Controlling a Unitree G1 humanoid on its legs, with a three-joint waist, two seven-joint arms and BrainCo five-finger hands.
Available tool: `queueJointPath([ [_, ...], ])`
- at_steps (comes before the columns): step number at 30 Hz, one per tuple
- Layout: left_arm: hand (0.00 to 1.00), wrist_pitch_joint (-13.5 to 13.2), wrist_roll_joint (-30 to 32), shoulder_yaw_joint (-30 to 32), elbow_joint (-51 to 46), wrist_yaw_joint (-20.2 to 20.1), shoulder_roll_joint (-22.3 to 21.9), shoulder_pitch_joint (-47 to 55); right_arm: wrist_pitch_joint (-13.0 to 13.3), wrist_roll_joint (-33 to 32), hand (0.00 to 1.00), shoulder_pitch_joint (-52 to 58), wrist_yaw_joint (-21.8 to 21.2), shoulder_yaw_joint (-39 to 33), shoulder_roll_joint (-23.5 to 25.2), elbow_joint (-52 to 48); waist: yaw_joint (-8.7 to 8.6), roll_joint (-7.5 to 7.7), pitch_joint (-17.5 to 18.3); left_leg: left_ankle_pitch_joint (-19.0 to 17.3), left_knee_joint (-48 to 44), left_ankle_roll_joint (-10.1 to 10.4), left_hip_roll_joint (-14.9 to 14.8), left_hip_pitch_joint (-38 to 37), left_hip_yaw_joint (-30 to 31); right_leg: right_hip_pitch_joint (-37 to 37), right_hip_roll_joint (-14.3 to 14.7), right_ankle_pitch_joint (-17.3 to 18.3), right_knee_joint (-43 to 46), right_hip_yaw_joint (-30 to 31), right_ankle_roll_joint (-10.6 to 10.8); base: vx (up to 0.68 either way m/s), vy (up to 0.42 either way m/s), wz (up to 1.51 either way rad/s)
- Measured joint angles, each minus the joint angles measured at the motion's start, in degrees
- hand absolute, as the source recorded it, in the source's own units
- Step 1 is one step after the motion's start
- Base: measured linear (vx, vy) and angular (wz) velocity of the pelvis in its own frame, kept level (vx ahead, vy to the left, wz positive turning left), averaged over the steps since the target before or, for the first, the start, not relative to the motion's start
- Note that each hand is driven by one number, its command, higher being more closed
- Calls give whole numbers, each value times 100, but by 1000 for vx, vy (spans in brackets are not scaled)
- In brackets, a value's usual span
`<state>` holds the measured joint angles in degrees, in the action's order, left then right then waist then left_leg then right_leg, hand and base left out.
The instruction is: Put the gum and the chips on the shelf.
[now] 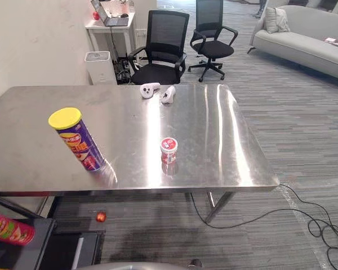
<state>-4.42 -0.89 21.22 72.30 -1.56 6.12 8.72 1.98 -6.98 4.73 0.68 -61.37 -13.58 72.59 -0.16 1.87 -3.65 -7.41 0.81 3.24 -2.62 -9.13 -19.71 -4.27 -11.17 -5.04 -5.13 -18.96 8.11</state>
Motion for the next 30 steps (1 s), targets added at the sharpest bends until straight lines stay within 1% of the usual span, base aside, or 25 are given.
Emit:
queueJointPath([
  [1, 0, -2, 1, 27, -31, -1, -2, -2, 0, -19, 0, -31, 39, -124, -79, -36, -5, 8, 11, -1, 0, -1, 5, -2, 1, 2, -3, 0, -1, 9, 0, 65, 10, -6],
  [2, 0, -7, -2, 91, -81, 1, -11, -6, 2, -145, 0, -167, 176, -208, -215, -153, -23, 21, 26, -12, 1, -15, 12, -8, 1, 2, -2, 0, -1, 23, 0, 53, 5, -4],
  [3, 0, -8, -2, 110, -89, 3, -11, -6, 7, -214, 0, -240, 244, -206, -243, -283, -38, 25, 31, -19, 2, -16, 14, -12, -1, 2, 0, 1, -2, 29, 0, 31, -5, -3],
  [4, 0, -5, -6, 114, -161, 11, -1, 6, 3, -248, 0, -349, 414, -145, -262, -631, -85, 43, 41, -23, 5, -12, 13, -17, -1, 6, 0, 2, -1, 37, -3, 12, -11, -3],
  [6, 0, -6, -9, 95, -227, 41, -8, 19, 1, -213, 0, -452, 709, 186, -261, -1455, -105, 51, 44, -31, 6, -4, 12, -33, -11, 9, -10, 3, 1, 59, -5, -3, -18, -5],
  [7, 0, -6, -11, 48, -276, 85, -35, 32, 5, -138, 0, -441, 936, 512, -261, -2180, -110, 25, 59, -48, 5, -8, 7, -45, -25, 10, -16, 4, 5, 78, -6, -18, -16, -7],
  [9, 0, -11, -12, -69, -404, 156, -139, 111, 3, 259, 0, -447, 1315, 1060, -262, -3501, -113, -46, 103, -120, -5, -11, -1, -64, -42, 18, -6, 5, 7, 123, -7, -37, -18, -11],
  [10, 0, -23, -13, -101, -443, 165, -148, 135, 3, 322, 0, -444, 1398, 1246, -249, -3901, -113, -58, 109, -124, -5, -7, -1, -80, -63, 18, -5, 5, 8, 145, -8, -52, -25, -20],
  [11, 0, -35, -30, -141, -505, 185, -166, 182, 5, 512, 0, -425, 1555, 1617, -188, -4709, -114, -81, 124, -138, -6, 1, -14, -114, -158, 20, 7, 7, 12, 209, -10, -58, -30, -21],
  [12, 0, -37, -32, -168, -527, 223, -211, 195, 15, 684, 0, -391, 1624, 1910, -84, -5392, -102, -95, 144, -153, -23, 5, -23, -122, -172, 22, 20, 7, 13, 234, -10, -48, -31, -17],
  [13, 0, -37, -32, -174, -531, 251, -219, 195, 37, 721, 0, -382, 1646, 1991, -24, -5648, -101, -108, 158, -156, -26, 8, -26, -120, -168, 24, 22, 9, 13, 230, -11, -43, -39, -5],
  [14, 0, -38, -33, -174, -596, 281, -250, 222, 151, 841, 0, -397, 1693, 2021, 103, -5893, -80, -121, 181, -156, -26, 9, -31, -112, -161, 31, 27, 10, 11, 223, -11, -35, -43, 3],
  [15, 0, -41, -34, -172, -683, 311, -273, 264, 195, 947, 0, -449, 1763, 2021, 153, -5892, -53, -122, 187, -156, -25, 9, -34, -104, -155, 38, 29, 10, 11, 218, -11, -37, -51, 2],
  [17, 0, -39, -33, -173, -691, 339, -291, 293, 193, 1031, 0, -429, 1775, 2028, 213, -5899, -21, -141, 209, -155, -21, 8, -32, -85, -156, 76, 29, 9, 13, 218, -10, -20, -47, -2],
  [19, 0, -38, -30, -179, -688, 362, -313, 317, 194, 1175, 0, -275, 1755, 2208, 232, -6151, -12, -178, 244, -155, -22, 6, -22, -28, -141, 107, 22, 6, 9, 213, -7, -1, -32, 1],
  [21, 0, -39, -19, -185, -691, 356, -309, 330, 217, 1525, 0, -135, 1565, 2422, 225, -6465, -35, -180, 247, -155, -24, 6, -18, 0, -82, 111, 20, 6, -7, 179, -6, -8, -29, 8],
  [23, 0, -39, -10, -197, -698, 353, -299, 341, 267, 1727, 0, -79, 1416, 2569, 214, -6638, -58, -170, 253, -154, -33, 6, -16, 2, -15, 108, 18, 6, -12, 133, -6, 10, -36, 12],
  [24, 0, -40, -8, -305, -706, 353, -237, 352, 357, 1826, 0, -43, 1272, 2754, 213, -6768, -80, -159, 250, -154, -54, 6, -16, 17, 2, 106, 16, 6, -12, 113, -6, 3, -41, 9],
  [26, 0, -39, -6, -351, -722, 349, -202, 357, 442, 1826, 0, 3, 1091, 3014, 212, -6881, -82, -142, 252, -156, -98, 5, -16, 48, 21, 105, 9, 6, -12, 89, -6, -16, -28, 4],
  [30, 0, -40, -5, -463, -733, 340, -166, 364, 511, 1818, 0, 258, 727, 3483, 210, -7161, -82, -131, 246, -156, -124, 4, -17, 94, 126, 105, 3, 6, -9, 54, -7, -27, -34, 8],
])
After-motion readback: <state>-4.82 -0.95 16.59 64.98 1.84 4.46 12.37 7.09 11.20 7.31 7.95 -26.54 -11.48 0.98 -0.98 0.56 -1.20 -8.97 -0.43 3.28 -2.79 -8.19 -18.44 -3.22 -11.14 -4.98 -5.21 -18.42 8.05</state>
